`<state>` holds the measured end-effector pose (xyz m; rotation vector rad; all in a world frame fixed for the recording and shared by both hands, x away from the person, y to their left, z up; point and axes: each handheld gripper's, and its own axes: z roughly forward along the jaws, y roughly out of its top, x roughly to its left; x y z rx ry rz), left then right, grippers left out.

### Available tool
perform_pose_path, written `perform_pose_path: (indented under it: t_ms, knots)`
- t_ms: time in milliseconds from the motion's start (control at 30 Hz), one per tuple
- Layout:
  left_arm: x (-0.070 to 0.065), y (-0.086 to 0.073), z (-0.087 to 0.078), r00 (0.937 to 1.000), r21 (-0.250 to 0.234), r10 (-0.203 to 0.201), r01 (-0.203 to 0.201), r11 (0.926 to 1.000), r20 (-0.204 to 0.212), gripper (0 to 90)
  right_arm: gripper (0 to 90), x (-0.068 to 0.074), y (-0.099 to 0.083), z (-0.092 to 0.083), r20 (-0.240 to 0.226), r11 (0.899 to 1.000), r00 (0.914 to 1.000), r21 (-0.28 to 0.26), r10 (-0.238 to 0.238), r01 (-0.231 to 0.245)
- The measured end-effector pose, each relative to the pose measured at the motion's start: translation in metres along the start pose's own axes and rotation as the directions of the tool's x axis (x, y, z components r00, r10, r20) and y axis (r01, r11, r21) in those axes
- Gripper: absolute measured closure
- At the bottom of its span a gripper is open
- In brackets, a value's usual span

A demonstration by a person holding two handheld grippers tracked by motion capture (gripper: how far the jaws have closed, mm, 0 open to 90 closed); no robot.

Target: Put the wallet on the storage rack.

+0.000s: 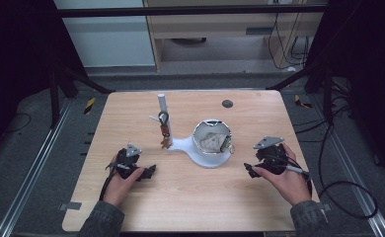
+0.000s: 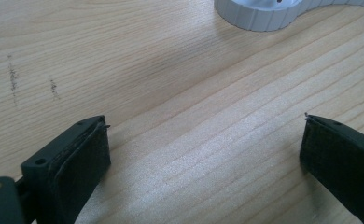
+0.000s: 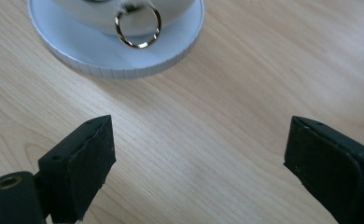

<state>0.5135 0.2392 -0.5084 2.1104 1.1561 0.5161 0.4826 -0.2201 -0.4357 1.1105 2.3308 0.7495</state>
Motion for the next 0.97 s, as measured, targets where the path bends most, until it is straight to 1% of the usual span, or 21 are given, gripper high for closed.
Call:
perform_pose_path:
  t_ms: [67, 100, 133, 200, 267, 300, 367, 433, 467, 500, 567, 600, 633, 700, 967]
  knots:
    - [0.0, 0.0, 0.0, 1.0, 0.0, 0.0, 0.0, 1.0, 0.001, 1.0, 6.9, -0.003, -0.009, 0.008, -0.005, 0.999, 0.9992, -0.003, 0.04, -0.04]
    - [0.0, 0.0, 0.0, 1.0, 0.0, 0.0, 0.0, 1.0, 0.001, 1.0, 6.7, -0.005, -0.014, 0.014, 0.005, 0.998, 0.9978, -0.011, 0.065, -0.065]
    - [0.0, 0.0, 0.0, 1.0, 0.0, 0.0, 0.0, 1.0, 0.0, 1.0, 6.5, -0.006, -0.018, 0.018, 0.004, 0.996, 0.9962, -0.011, 0.087, -0.086]
    - [0.0, 0.0, 0.0, 1.0, 0.001, 0.001, -0.001, 1.0, -0.001, 1.0, 6.2, -0.009, -0.023, 0.027, 0.016, 0.993, 0.9924, -0.007, 0.122, -0.122]
    - [0.0, 0.0, 0.0, 1.0, 0.002, 0.001, -0.001, 1.0, -0.001, 1.0, 6.1, -0.012, -0.029, 0.037, 0.019, 0.987, 0.9866, -0.003, 0.162, -0.162]
    - [0.0, 0.0, 0.0, 1.0, 0.002, 0.002, -0.002, 1.0, -0.001, 1.0, 6.1, -0.014, -0.031, 0.04, 0.023, 0.985, 0.9851, -0.002, 0.171, -0.171]
    - [0.0, 0.0, 0.0, 1.0, 0.002, 0.001, -0.001, 1.0, -0.001, 1.0, 6.1, -0.018, -0.037, 0.049, 0.021, 0.977, 0.9768, -0.006, 0.213, -0.213]
    - [0.0, 0.0, 0.0, 1.0, 0.001, 0.002, -0.002, 1.0, -0.001, 1.0, 5.4, -0.019, -0.041, 0.056, 0.027, 0.972, 0.9717, 0.001, 0.235, -0.235]
    - [0.0, 0.0, 0.0, 1.0, 0.001, 0.0, 0.0, 1.0, -0.001, 1.0, 4.1, -0.02, -0.043, 0.059, 0.021, 0.969, 0.9684, -0.005, 0.249, -0.249]
    - [0.0, 0.0, 0.0, 1.0, 0.0, 0.0, 0.0, 1.0, -0.001, 1.0, 4.7, -0.021, -0.044, 0.06, 0.021, 0.966, 0.9661, -0.012, 0.257, -0.257]
    - [0.0, 0.0, 0.0, 1.0, 0.0, 0.0, 0.0, 1.0, -0.001, 1.0, 5.8, -0.021, -0.044, 0.059, 0.032, 0.965, 0.9645, -0.029, 0.262, -0.261]
    - [0.0, 0.0, 0.0, 1.0, 0.001, 0.002, -0.002, 1.0, -0.001, 1.0, 4.6, -0.021, -0.045, 0.06, 0.033, 0.965, 0.9646, -0.038, 0.261, -0.26]
    - [0.0, 0.0, 0.0, 1.0, 0.001, 0.001, -0.001, 1.0, -0.001, 1.0, 2.2, -0.021, -0.048, 0.062, 0.03, 0.962, 0.9627, -0.061, 0.269, -0.267]
    - [0.0, 0.0, 0.0, 1.0, 0.002, 0.002, -0.002, 1.0, 0.0, 0.9, 1.3, -0.019, -0.05, 0.063, 0.03, 0.959, 0.9621, -0.089, 0.271, -0.267]
    - [0.0, 0.001, 0.001, 1.0, 0.002, 0.003, -0.003, 1.0, 0.005, 0.3, 0.5, -0.018, -0.05, 0.063, 0.041, 0.957, 0.9591, -0.087, 0.28, -0.276]
